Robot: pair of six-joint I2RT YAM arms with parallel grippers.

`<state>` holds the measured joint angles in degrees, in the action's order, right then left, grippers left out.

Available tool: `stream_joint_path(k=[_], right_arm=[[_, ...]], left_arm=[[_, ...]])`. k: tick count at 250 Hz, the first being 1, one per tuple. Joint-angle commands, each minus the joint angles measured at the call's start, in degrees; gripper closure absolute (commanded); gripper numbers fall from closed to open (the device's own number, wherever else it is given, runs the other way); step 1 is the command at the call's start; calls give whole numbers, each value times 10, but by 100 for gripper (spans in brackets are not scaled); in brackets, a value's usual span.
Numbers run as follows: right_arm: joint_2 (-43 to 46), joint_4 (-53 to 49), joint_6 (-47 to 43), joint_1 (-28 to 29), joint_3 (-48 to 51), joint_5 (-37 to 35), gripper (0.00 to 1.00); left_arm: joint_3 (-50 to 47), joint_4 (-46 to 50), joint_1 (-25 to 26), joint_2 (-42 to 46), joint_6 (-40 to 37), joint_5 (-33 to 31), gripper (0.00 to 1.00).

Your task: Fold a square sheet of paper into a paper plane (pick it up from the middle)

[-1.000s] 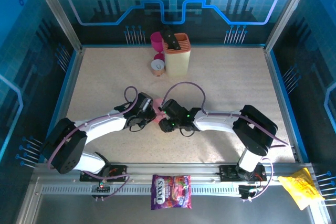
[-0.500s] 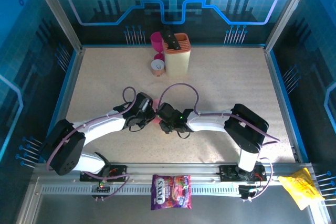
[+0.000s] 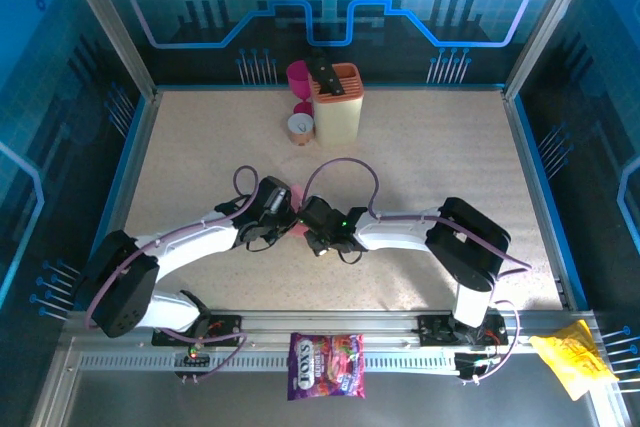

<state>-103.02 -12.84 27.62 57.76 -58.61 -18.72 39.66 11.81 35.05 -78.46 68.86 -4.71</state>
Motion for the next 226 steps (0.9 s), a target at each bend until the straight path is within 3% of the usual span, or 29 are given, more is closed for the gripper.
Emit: stream_joint_path(k=[1, 69, 93, 110, 129, 162, 226], right_arm=[[-13, -16, 9, 5, -3, -15, 95], [-5, 11, 29, -11, 26, 12, 100], [8, 32, 36, -25, 41, 45, 100], [17, 49, 41, -39, 52, 79, 100], [25, 64, 45, -56, 60, 118, 100], [29, 84, 57, -82, 67, 178, 100], [32, 141, 89, -118, 105, 255, 100]], left_arm=[[3, 24, 3, 16, 7, -10, 100], [9, 36, 6, 33, 3, -28, 100], [11, 61, 10, 60, -10, -64, 72], [10, 81, 11, 81, -23, -89, 64], [0, 94, 10, 104, -31, -111, 61], [-28, 70, 10, 111, -46, -105, 66], [-80, -90, 10, 55, -87, -52, 84]])
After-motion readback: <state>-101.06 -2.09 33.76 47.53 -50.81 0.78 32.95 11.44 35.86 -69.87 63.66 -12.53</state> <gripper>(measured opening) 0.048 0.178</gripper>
